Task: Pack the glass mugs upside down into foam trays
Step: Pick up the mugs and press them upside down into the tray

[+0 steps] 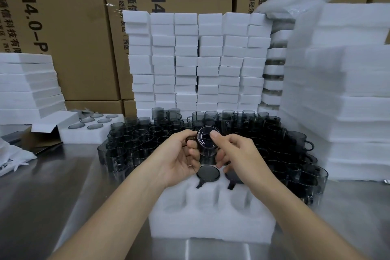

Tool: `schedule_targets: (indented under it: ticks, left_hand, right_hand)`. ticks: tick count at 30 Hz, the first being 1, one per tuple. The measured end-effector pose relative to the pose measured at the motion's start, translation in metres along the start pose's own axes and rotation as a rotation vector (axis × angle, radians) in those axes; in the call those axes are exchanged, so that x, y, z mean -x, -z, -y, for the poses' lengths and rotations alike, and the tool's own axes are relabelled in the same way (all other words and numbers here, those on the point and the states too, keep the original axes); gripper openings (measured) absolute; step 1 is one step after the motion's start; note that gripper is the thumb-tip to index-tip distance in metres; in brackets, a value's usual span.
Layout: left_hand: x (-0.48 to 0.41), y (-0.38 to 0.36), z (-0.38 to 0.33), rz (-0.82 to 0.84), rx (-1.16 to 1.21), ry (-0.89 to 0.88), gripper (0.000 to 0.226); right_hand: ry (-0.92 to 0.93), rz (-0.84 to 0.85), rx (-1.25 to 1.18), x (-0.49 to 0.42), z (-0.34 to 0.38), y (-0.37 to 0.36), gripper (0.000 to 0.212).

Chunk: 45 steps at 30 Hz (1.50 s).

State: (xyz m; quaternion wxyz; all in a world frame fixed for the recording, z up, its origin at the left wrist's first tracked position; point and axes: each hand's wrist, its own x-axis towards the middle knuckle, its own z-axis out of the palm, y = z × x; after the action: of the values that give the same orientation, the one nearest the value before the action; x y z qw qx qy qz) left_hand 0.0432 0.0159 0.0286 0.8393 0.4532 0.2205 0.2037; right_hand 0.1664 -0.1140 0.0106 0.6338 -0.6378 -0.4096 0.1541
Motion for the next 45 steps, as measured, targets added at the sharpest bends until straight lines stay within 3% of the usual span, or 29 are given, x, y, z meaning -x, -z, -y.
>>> schedule_targets:
  ticks: [5,12,17,20,23,29,33,36,38,41,45]
  left_hand:
    - [-0.001,0.001,0.001,0.004,-0.108,0.029,0.032]
    - [-0.002,0.000,0.001,-0.012,-0.162,-0.007,0.022]
    - [-0.001,-0.003,0.003,0.011,-0.281,-0.108,0.026]
    - [-0.002,-0.003,0.001,0.000,-0.252,-0.103,0.044]
    - [0.000,0.000,-0.001,0.102,-0.228,-0.012,0.063]
    - [0.003,0.001,0.003,0.201,-0.153,0.078,0.054]
    - [0.006,0.001,0.003,0.280,0.011,0.145,0.058]
    - [0.009,0.000,0.002,0.322,-0.005,0.151,0.059]
    - [0.008,-0.003,0.003,0.302,-0.028,0.142,0.056]
    - [0.005,-0.007,0.008,0.146,-0.089,0.060,0.049]
    - [0.002,-0.006,0.005,0.065,-0.162,-0.067,0.056]
  right_hand:
    - [-0.045,-0.034,0.073,-0.002,-0.001,0.002,0.090]
    - [-0.015,-0.054,0.115,-0.001,0.000,0.002,0.091]
    - [0.064,-0.170,0.044,-0.004,0.002,0.002,0.073]
    - [0.052,-0.194,-0.036,-0.006,0.003,0.003,0.071]
    - [-0.001,-0.197,-0.116,-0.007,0.004,0.006,0.069]
    - [-0.045,-0.148,-0.154,-0.004,0.005,0.002,0.060]
    - [-0.105,-0.145,-0.253,-0.002,0.009,0.002,0.060]
    - [-0.152,-0.119,-0.332,-0.001,0.011,0.005,0.059]
    - [-0.168,-0.110,-0.354,-0.002,0.011,0.007,0.059]
    - [-0.163,-0.126,-0.347,-0.003,0.009,0.007,0.061]
    - [-0.041,-0.165,-0.256,-0.004,0.008,0.007,0.065]
